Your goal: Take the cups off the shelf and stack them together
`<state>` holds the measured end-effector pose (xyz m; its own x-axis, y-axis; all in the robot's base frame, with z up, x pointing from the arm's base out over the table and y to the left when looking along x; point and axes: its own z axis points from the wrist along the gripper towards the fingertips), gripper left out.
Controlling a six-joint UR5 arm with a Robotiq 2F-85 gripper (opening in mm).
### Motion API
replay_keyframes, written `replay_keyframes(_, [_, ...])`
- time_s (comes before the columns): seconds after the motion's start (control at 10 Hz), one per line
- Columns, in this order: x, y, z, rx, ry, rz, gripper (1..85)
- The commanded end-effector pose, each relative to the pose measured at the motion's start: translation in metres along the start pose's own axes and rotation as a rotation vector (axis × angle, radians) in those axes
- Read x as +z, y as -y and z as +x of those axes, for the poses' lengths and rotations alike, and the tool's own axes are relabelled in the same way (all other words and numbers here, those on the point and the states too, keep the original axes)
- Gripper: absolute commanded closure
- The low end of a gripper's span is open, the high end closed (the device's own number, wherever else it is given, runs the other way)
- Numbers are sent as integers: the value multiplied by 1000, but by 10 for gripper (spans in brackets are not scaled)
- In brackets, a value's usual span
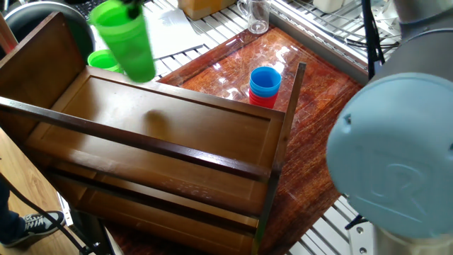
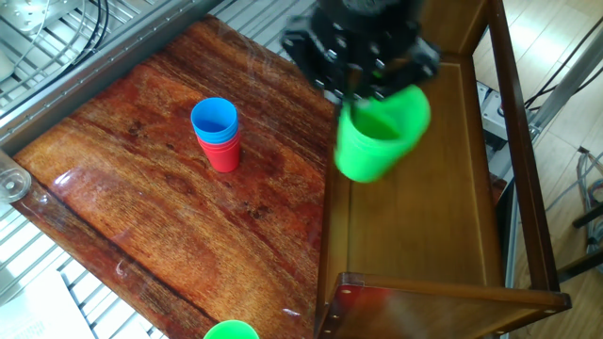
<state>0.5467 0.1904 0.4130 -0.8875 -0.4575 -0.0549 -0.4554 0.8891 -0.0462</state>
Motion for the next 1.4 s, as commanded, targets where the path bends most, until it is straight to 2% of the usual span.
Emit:
replay_keyframes(0.0, [0, 60, 21, -306, -6, 160, 843])
replay_keyframes(0.2, [13, 98, 19, -445, 32, 253, 843])
replay_keyframes(0.4, [26, 128, 18, -521, 44, 307, 843])
replay_keyframes(0.5, [35, 135, 20, -538, 46, 320, 843])
replay_keyframes(0.6, [42, 142, 23, -562, 32, 337, 843])
replay_keyframes(0.7, [46, 152, 21, -606, 19, 372, 843])
replay_keyframes(0.9, [53, 132, 21, -583, 20, 299, 843])
replay_keyframes(1.0, [55, 126, 25, -564, 15, 274, 843])
replay_keyframes(1.1, [57, 118, 32, -527, -2, 234, 843])
replay_keyframes(1.2, [59, 114, 38, -498, -16, 211, 843])
replay_keyframes(1.3, [59, 112, 53, -464, -67, 188, 843])
